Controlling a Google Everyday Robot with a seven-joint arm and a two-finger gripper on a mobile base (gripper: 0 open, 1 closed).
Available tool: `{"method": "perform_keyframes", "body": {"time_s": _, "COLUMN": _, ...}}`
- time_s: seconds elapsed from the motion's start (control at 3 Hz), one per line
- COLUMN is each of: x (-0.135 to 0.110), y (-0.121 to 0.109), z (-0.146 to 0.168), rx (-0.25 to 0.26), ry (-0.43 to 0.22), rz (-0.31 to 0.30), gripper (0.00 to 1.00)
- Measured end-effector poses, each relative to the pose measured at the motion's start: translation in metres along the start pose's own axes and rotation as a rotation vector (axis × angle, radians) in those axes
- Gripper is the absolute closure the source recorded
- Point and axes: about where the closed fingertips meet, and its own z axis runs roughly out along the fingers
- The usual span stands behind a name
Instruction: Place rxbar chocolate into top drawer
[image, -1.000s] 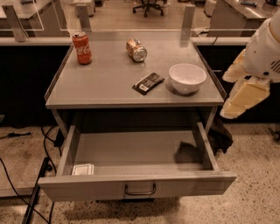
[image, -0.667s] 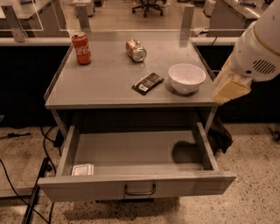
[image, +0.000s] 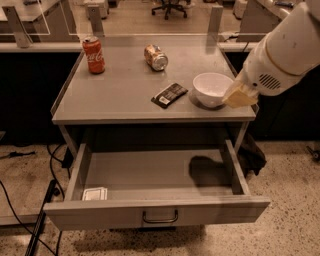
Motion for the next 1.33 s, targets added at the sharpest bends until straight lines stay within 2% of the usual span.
{"method": "perform_keyframes", "body": {"time_s": 0.33, "x": -0.012, "y": -0.012, "z": -0.001, "rx": 0.05, "ry": -0.042, "rz": -0.003, "gripper": 1.0}}
{"method": "perform_keyframes", "body": {"time_s": 0.67, "x": -0.008, "y": -0.018, "z": 0.007, "rx": 0.06, "ry": -0.028, "rz": 0.027, "gripper": 1.0}}
{"method": "perform_keyframes", "body": {"time_s": 1.0, "x": -0.009, "y": -0.032, "z": 0.021, "rx": 0.091, "ry": -0.037, "rz": 0.102, "gripper": 1.0}}
{"method": "perform_keyframes", "body": {"time_s": 1.33, "x": -0.023, "y": -0.047, "z": 0.046, "rx": 0.109, "ry": -0.055, "rz": 0.163, "gripper": 1.0}}
